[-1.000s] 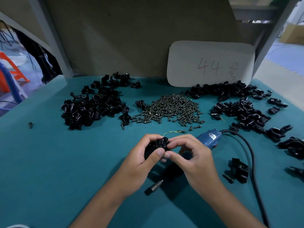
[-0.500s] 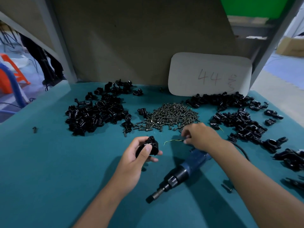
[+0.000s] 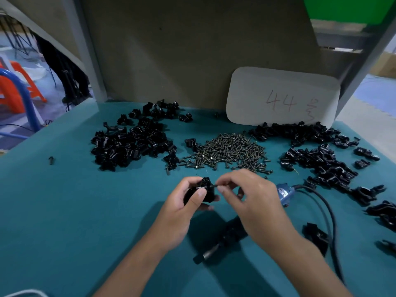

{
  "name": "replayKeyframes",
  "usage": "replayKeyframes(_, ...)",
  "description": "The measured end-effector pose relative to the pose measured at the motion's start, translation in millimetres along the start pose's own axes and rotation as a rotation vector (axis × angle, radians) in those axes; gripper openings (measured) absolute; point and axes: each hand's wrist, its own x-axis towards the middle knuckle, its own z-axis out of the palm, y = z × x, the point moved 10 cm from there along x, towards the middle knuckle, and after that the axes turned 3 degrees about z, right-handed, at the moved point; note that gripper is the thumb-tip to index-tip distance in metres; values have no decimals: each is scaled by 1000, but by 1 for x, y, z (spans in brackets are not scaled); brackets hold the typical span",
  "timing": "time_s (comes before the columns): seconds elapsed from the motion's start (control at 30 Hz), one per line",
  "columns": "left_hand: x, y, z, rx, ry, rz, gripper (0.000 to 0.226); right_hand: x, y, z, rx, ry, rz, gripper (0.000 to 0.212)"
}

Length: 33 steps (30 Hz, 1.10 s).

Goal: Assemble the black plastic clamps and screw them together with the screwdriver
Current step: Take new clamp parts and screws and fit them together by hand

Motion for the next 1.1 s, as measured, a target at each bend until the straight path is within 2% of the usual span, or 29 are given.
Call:
replayKeyframes(0.23,-2,8,5,108,-48,33,19,-12,-1,1,-21,55,-48,5)
replayKeyframes(0.47,-4,3,5,209,-72,36,35,-13,8,3,107,73,9,11)
replayKeyframes(0.67,-5,3,5,251,-77,22,31,-11,16,2,141,102,31,7)
replayKeyframes(0.8,-2,6,0,256,-23,31,26,-15,23,10,200,34,80,18)
replayKeyframes(1.03,-4,8,-1,401,-35,54,37,-16,25,12,148,73,62,1)
replayKeyframes(1.1,-4,7,-2,408,-18,47,34,-17,23,15,122,79,44,4)
